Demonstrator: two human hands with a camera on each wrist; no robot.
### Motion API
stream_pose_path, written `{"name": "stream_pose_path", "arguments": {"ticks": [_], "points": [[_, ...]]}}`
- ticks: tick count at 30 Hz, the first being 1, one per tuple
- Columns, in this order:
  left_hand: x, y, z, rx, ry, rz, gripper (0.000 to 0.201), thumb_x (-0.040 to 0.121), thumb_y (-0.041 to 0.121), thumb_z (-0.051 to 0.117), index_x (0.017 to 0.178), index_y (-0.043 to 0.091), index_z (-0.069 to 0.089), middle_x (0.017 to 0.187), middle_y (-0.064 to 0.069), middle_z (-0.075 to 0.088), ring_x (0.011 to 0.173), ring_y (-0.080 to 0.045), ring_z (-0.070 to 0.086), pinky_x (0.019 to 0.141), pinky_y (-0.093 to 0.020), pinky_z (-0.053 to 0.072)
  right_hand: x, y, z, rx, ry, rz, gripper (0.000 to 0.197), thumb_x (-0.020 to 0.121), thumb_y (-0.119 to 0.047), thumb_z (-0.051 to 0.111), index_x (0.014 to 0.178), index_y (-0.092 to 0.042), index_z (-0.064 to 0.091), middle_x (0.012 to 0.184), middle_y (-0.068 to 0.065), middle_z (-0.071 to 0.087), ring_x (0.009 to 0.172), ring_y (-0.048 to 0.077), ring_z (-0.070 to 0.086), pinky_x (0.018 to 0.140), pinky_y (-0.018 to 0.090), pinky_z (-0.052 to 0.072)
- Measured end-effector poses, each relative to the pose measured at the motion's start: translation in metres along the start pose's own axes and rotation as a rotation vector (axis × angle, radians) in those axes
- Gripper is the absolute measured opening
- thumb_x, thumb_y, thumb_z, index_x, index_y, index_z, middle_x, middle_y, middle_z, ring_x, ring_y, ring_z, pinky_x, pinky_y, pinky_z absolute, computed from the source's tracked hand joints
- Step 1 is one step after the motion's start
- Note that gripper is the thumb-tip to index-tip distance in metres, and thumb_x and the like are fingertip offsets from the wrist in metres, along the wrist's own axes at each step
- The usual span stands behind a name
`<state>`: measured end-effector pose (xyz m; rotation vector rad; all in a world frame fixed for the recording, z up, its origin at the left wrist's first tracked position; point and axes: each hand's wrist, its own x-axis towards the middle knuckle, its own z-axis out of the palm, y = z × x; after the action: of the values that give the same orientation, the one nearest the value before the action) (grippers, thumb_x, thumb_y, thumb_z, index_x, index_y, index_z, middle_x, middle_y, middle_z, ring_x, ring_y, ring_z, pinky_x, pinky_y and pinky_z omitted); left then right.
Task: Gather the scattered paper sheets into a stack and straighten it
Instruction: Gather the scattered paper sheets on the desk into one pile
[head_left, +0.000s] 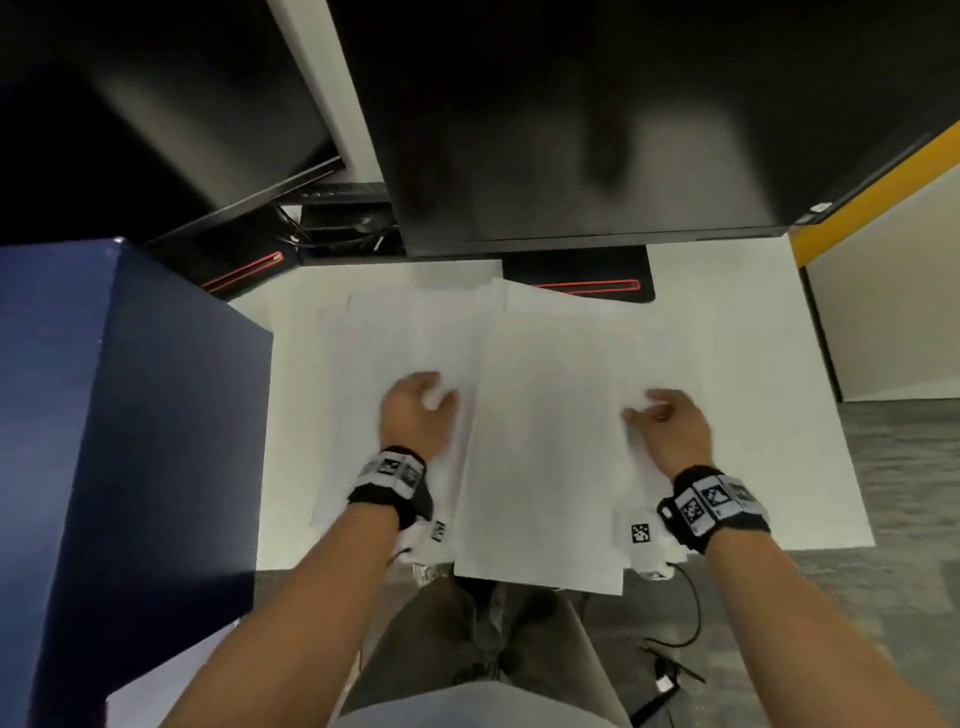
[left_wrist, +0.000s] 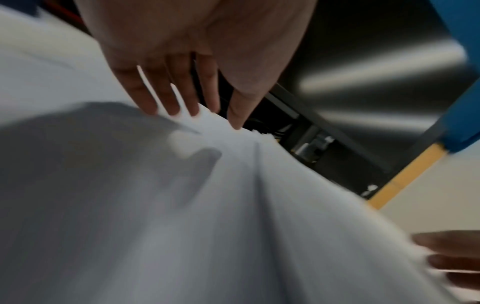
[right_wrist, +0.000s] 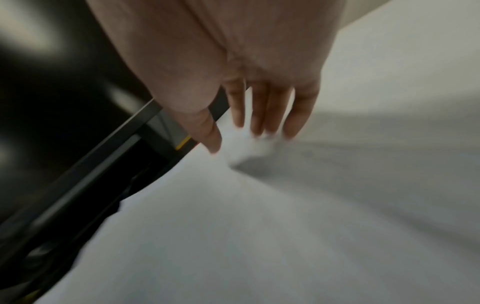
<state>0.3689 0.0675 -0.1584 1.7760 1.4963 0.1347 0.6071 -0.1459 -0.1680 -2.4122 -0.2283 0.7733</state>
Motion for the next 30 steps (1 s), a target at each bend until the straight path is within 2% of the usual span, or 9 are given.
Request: {"name": "stream_pose_path", "arguments": {"ticks": [2, 5, 9, 13, 16, 20, 23, 26, 30], "points": [[0.013, -0.028, -0.021, 0.147, 0.138, -0.096, 0.074, 0.077, 0.052, 0.073, 0.138, 0.015, 0.052, 0.14, -0.011, 0.049, 0.129, -0.03, 0.045, 0.107, -0.037, 0.037, 0.007, 0.012, -0.015, -0.049, 0.095, 0.076, 0.072, 0.075, -0.049, 0.076, 0.134, -0.015, 0.052, 0.125, 0.015, 0.057, 0.116, 0.033, 0.056, 0.098, 0.038, 0.045], [0.022, -0.045, -0.035, 0.147, 0.179, -0.274, 0.101, 0.064, 0.064, 0.076, 0.143, 0.015, 0.039, 0.143, -0.01, 0.038, 0.134, -0.032, 0.037, 0.11, -0.05, 0.035, 0.008, 0.011, -0.015, -0.045, 0.049, 0.153, 0.091, 0.076, -0.057, 0.073, 0.146, -0.01, 0.038, 0.141, 0.018, 0.038, 0.126, 0.038, 0.047, 0.107, 0.042, 0.04], [0.03, -0.041, -0.036, 0.007, 0.172, -0.306, 0.069, 0.067, 0.055, 0.08, 0.119, 0.018, 0.054, 0.117, -0.005, 0.061, 0.106, -0.028, 0.063, 0.09, -0.038, 0.053, -0.002, -0.012, 0.016, -0.056, -0.043, 0.11, 0.089, 0.083, -0.046, 0.07, 0.151, -0.009, 0.027, 0.147, 0.018, 0.027, 0.13, 0.039, 0.044, 0.109, 0.042, 0.039], [0.025, -0.032, -0.028, -0.037, 0.091, -0.199, 0.032, 0.078, 0.041, 0.077, 0.098, 0.019, 0.066, 0.086, 0.001, 0.07, 0.086, -0.023, 0.07, 0.075, -0.025, 0.053, -0.008, -0.03, 0.044, -0.07, -0.135, 0.049, 0.076, 0.087, -0.037, 0.066, 0.149, -0.011, 0.03, 0.144, 0.019, 0.031, 0.124, 0.04, 0.048, 0.108, 0.04, 0.04], [0.02, -0.036, -0.032, -0.017, 0.059, -0.163, 0.039, 0.079, 0.044, 0.074, 0.102, 0.014, 0.068, 0.09, -0.001, 0.071, 0.086, -0.024, 0.069, 0.074, -0.027, 0.054, -0.008, -0.027, 0.044, -0.112, -0.103, 0.035, 0.076, 0.083, -0.044, 0.068, 0.144, -0.011, 0.038, 0.139, 0.02, 0.038, 0.126, 0.041, 0.043, 0.106, 0.045, 0.04], [0.01, -0.051, -0.049, 0.099, -0.041, -0.17, 0.053, 0.077, 0.055, 0.074, 0.103, 0.01, 0.063, 0.093, -0.002, 0.067, 0.093, -0.025, 0.064, 0.077, -0.027, 0.047, -0.014, -0.011, 0.026, -0.033, -0.027, 0.118, 0.091, 0.078, -0.058, 0.07, 0.149, -0.016, 0.031, 0.146, 0.015, 0.029, 0.134, 0.037, 0.037, 0.111, 0.047, 0.036], [0.001, -0.049, -0.051, 0.016, -0.022, -0.101, 0.034, 0.087, 0.042, 0.071, 0.103, 0.013, 0.067, 0.091, 0.003, 0.068, 0.091, -0.022, 0.066, 0.076, -0.022, 0.044, -0.025, -0.01, 0.031, -0.073, -0.071, 0.062, 0.102, 0.071, -0.063, 0.074, 0.149, -0.017, 0.029, 0.145, 0.015, 0.029, 0.134, 0.037, 0.036, 0.111, 0.048, 0.036], [-0.007, -0.029, -0.051, -0.116, -0.035, -0.027, 0.038, 0.094, 0.034, 0.065, 0.125, 0.013, 0.061, 0.111, 0.001, 0.068, 0.093, -0.015, 0.06, 0.082, -0.022, 0.044, -0.036, -0.017, 0.047, -0.198, -0.07, -0.008, 0.11, 0.066, -0.063, 0.077, 0.151, -0.017, 0.024, 0.143, 0.016, 0.029, 0.134, 0.037, 0.031, 0.109, 0.049, 0.035], [-0.015, -0.01, -0.038, -0.143, -0.149, -0.01, 0.041, 0.092, 0.033, 0.068, 0.125, 0.011, 0.061, 0.116, -0.002, 0.068, 0.094, -0.014, 0.062, 0.082, -0.021, 0.046, -0.048, -0.03, 0.066, -0.322, -0.058, -0.054, 0.114, 0.065, -0.063, 0.078, 0.15, -0.016, 0.02, 0.14, 0.015, 0.03, 0.128, 0.037, 0.034, 0.105, 0.05, 0.036]]}}
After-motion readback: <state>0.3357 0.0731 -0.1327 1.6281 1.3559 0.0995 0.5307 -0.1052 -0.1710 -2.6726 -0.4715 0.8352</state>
